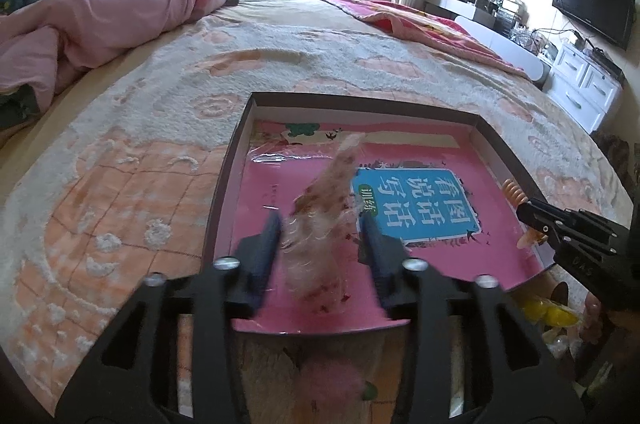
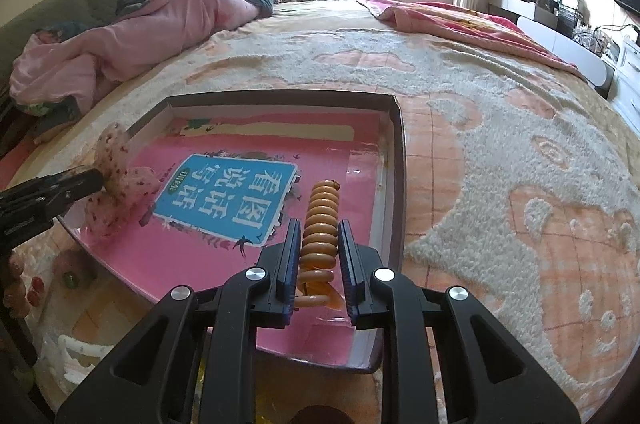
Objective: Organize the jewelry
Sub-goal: 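Carry the lace bow and coiled beads over the pink tray and open both tools, then withdraw both open tools from the tray toward the remaining items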
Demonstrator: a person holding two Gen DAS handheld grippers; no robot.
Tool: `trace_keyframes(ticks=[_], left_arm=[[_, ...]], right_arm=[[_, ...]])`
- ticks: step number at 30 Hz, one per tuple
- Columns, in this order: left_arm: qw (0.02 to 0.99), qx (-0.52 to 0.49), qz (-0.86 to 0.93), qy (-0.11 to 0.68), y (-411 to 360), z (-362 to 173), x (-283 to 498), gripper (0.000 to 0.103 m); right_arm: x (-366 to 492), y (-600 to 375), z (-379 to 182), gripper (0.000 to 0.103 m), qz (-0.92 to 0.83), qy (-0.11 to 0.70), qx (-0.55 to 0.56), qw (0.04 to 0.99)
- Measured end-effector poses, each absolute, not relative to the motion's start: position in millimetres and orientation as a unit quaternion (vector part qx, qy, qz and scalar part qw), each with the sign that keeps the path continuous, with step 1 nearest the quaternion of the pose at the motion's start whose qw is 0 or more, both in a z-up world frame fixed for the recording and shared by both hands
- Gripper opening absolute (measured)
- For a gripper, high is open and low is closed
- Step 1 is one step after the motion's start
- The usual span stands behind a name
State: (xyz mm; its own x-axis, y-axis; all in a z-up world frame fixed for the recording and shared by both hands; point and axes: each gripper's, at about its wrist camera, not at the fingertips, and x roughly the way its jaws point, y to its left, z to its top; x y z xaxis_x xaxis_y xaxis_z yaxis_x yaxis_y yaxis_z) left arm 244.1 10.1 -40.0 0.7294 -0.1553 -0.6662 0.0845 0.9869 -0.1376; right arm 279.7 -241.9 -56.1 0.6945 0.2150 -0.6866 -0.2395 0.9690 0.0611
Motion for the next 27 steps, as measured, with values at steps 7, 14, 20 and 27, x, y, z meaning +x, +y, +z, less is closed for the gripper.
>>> trace_keyframes(ticks=[7, 14, 20, 27], left_arm=[[0.938, -0.054, -0.052, 0.340, 16, -26, 227, 0.063], [0.946, -0.066, -0.045, 0.313, 20, -9, 205, 0.091], [0.954, -0.068, -0.040, 0.289, 22, 3, 183, 0.091], [0.961, -0.069, -0.036, 0.266, 24, 12, 157, 0.092]], right_arm=[[267, -248, -47, 0.041, 0.121, 0.347, -0.005, 0.930], [246, -255, -32, 0.057, 0.124, 0.326, 0.010, 0.937], [224, -252, -20, 0.062, 0.128, 0.307, 0.004, 0.943], [194, -245, -10, 0.067, 0.143, 0.288, -0.007, 0.947]])
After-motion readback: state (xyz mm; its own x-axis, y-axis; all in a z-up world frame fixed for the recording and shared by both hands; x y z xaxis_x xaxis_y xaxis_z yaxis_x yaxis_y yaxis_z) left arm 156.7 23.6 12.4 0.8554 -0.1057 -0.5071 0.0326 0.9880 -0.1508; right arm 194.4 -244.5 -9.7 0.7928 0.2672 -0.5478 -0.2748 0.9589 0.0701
